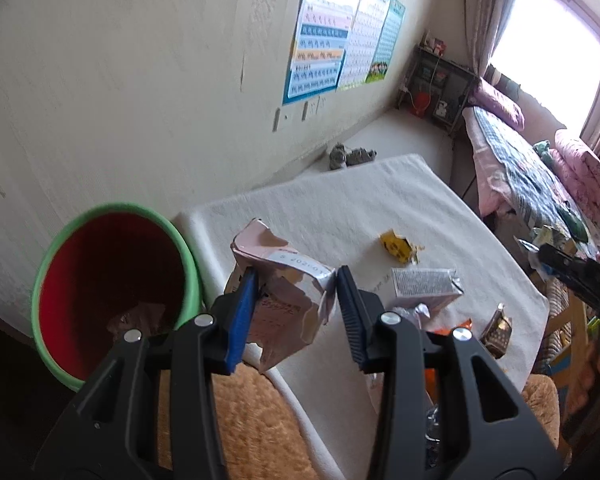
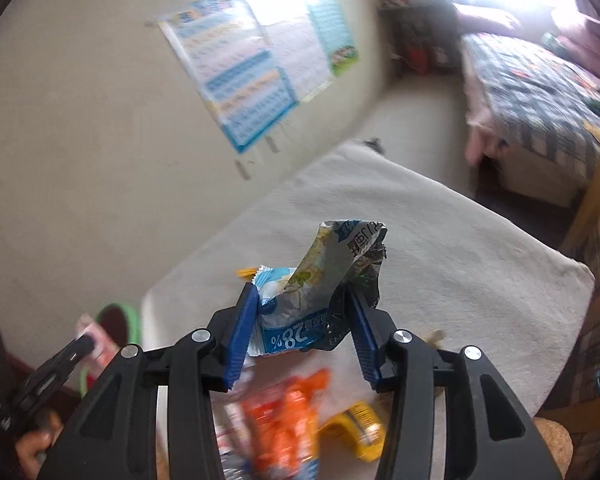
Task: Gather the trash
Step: 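Grasp a pink paper wrapper with the left tool while the right tool grasps the blue-white bag, then carry both items over the bucket and open both tools to release them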
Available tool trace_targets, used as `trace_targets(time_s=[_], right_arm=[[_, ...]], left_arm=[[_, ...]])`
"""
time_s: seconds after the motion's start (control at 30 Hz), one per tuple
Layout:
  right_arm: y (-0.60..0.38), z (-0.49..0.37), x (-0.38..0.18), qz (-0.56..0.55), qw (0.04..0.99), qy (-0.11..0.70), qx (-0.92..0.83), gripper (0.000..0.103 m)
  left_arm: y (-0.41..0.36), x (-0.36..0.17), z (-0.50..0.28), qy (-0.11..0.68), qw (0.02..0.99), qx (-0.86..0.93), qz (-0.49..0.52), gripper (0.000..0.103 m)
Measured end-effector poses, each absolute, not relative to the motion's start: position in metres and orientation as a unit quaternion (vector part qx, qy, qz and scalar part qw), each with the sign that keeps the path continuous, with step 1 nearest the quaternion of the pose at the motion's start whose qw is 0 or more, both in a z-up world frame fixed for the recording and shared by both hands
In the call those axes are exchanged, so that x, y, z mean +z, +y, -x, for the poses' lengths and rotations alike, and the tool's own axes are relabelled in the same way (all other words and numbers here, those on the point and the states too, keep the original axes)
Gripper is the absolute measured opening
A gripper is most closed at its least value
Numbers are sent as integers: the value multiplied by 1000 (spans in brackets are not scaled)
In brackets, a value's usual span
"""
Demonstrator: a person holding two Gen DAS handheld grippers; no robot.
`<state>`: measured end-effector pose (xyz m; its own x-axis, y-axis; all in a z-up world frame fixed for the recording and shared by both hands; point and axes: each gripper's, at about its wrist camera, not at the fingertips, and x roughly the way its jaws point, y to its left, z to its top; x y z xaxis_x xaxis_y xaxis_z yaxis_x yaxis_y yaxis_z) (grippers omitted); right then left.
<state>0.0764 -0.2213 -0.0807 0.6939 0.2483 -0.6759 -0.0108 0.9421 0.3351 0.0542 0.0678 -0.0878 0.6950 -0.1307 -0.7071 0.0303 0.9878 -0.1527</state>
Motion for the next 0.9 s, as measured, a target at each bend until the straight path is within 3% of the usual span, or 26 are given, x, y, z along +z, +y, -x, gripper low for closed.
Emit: trace_targets(time_s=[0.27, 0.9], right_arm=[[-141, -70, -61, -84, 917, 367, 133, 44], [-16, -96, -73, -21, 892, 391, 227, 45]], left_arm=[[92, -73, -47, 364, 930, -20, 56, 39], [187, -75, -35, 347, 933, 64, 74, 39]])
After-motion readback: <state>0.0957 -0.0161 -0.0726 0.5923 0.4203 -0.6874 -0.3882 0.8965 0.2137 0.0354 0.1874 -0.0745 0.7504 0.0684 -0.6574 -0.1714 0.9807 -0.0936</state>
